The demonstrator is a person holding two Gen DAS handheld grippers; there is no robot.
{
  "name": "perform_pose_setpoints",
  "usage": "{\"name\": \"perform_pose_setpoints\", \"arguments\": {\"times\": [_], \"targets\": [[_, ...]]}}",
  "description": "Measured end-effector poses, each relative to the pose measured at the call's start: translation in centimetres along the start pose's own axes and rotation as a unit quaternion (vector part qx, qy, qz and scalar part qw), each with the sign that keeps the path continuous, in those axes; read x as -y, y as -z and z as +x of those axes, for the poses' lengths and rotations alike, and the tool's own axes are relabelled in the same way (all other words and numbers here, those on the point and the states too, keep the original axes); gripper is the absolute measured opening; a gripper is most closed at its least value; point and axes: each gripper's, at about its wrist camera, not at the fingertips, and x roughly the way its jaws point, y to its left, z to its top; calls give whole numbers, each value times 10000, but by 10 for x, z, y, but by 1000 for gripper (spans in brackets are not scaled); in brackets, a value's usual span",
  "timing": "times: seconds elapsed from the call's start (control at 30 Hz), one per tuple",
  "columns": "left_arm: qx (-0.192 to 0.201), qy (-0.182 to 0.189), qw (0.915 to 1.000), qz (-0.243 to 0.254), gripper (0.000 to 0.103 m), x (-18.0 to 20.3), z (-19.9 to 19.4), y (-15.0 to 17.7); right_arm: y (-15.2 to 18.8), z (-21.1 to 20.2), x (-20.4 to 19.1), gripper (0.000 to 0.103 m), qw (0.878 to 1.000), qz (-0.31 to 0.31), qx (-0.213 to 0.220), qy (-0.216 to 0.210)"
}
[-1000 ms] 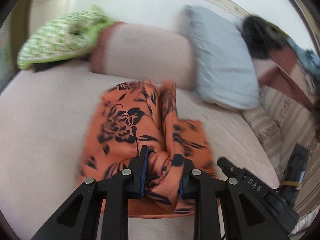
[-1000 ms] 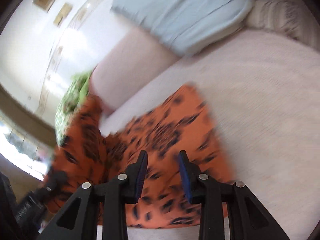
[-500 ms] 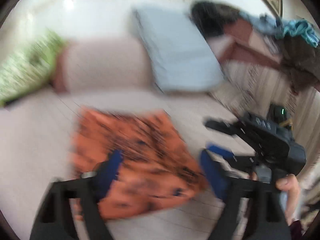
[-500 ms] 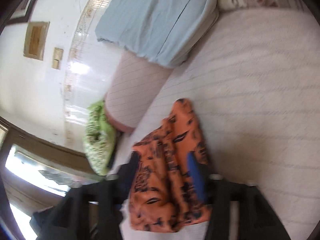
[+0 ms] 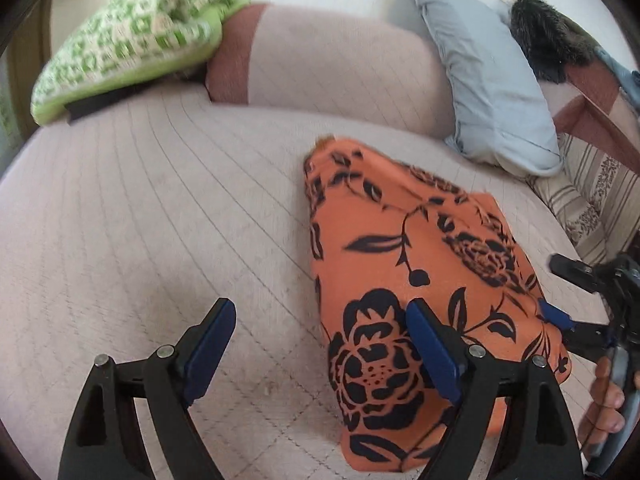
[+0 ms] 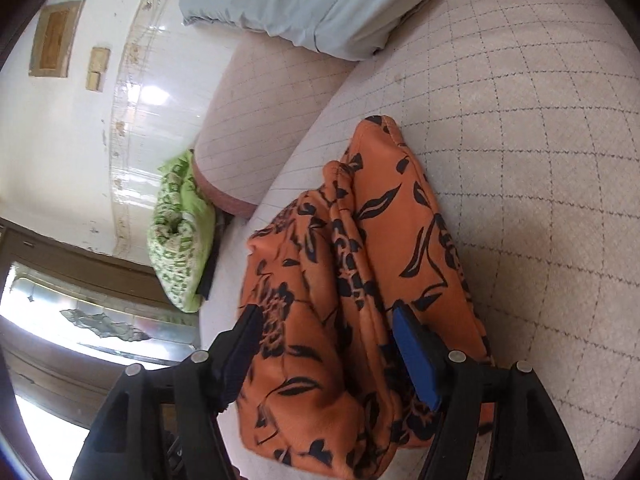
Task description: Fold small clothes
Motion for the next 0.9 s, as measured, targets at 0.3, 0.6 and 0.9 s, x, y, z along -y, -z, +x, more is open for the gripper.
{"name": "perform_pose_setpoints", "arguments": {"times": [0.3, 0.6, 0.9], "targets": [[-564, -47, 9959, 707, 88, 17, 22, 16, 4, 42, -29, 71, 9994, -311, -161, 56], [-581, 320, 9968, 456, 87, 8, 4, 5, 40, 39, -101, 23, 9643, -2244, 594, 1276], [-587, 335, 9942, 842, 88, 34, 14, 22, 13, 15, -63, 28, 9630, -1806, 1085, 1683]]}}
